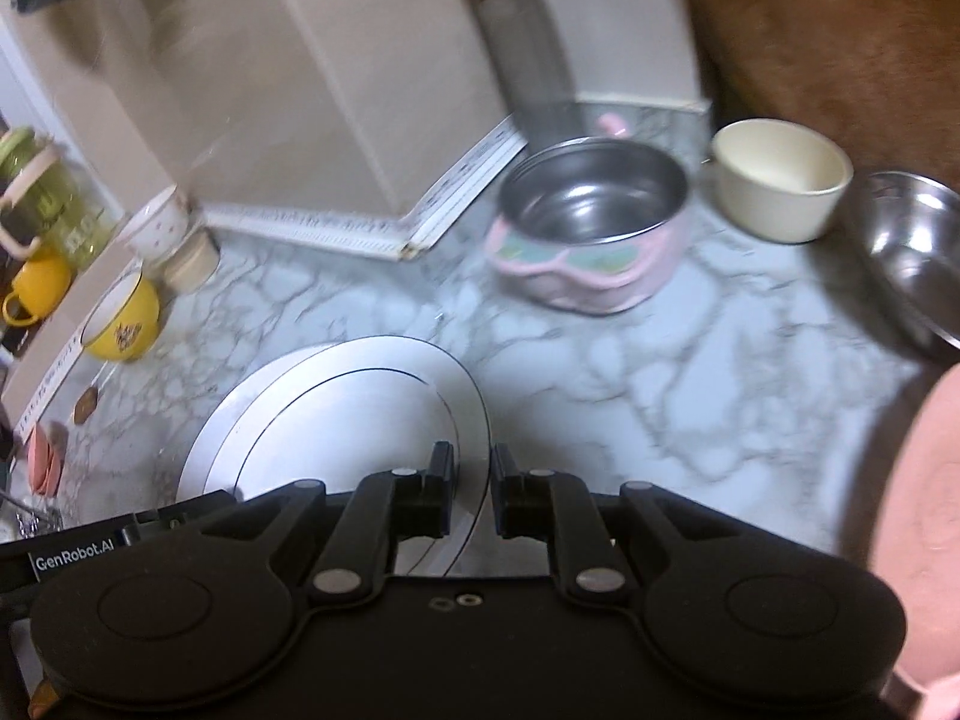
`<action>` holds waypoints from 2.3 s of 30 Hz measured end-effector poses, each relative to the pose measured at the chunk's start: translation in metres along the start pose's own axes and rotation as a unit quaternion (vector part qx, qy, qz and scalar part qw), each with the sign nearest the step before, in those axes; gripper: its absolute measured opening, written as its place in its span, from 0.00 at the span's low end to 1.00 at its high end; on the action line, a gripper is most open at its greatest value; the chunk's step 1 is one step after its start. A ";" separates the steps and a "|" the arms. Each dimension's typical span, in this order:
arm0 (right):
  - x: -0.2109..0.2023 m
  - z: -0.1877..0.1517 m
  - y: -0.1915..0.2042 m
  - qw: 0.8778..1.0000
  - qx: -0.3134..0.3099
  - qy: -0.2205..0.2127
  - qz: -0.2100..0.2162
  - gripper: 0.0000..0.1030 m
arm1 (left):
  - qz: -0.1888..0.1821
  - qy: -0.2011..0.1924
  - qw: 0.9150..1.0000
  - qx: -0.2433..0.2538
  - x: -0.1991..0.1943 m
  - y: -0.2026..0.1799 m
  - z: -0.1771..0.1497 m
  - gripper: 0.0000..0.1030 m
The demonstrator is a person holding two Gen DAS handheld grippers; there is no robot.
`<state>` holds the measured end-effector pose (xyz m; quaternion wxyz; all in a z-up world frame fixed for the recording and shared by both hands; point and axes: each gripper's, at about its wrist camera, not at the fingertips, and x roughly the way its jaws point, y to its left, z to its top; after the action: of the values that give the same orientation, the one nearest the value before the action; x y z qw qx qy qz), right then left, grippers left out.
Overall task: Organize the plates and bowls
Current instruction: 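Carry the small white plate over and lower it onto the floral plate, then open both tools and lift them off the stacked plates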
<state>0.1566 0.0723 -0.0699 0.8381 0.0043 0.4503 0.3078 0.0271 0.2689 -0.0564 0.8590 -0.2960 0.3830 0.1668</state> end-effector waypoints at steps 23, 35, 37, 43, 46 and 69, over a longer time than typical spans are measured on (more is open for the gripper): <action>0.041 0.002 0.034 0.998 -0.051 0.028 0.001 0.13 | 0.004 0.021 0.999 -0.041 0.017 0.042 0.003 0.12; 0.053 0.000 0.031 0.998 -0.043 0.040 0.003 0.13 | 0.001 0.037 0.999 -0.039 0.021 0.047 0.000 0.12; 0.054 0.001 0.030 0.998 -0.042 0.042 0.004 0.13 | 0.000 0.039 0.999 -0.035 0.021 0.047 0.001 0.12; 0.058 0.002 0.030 0.998 -0.040 0.044 0.013 0.13 | -0.007 0.044 0.999 -0.022 0.019 0.049 0.004 0.12; 0.060 0.003 0.029 0.998 -0.038 0.046 0.017 0.13 | -0.006 0.046 0.999 -0.017 0.017 0.048 0.004 0.12; 0.057 0.006 0.028 0.997 -0.064 0.030 0.031 0.14 | 0.008 0.033 0.999 0.026 -0.014 0.041 -0.004 0.12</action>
<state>0.1703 0.1267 -0.1011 0.8127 -0.0447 0.4545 0.3619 -0.0049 0.2971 -0.0637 0.8520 -0.2755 0.4177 0.1537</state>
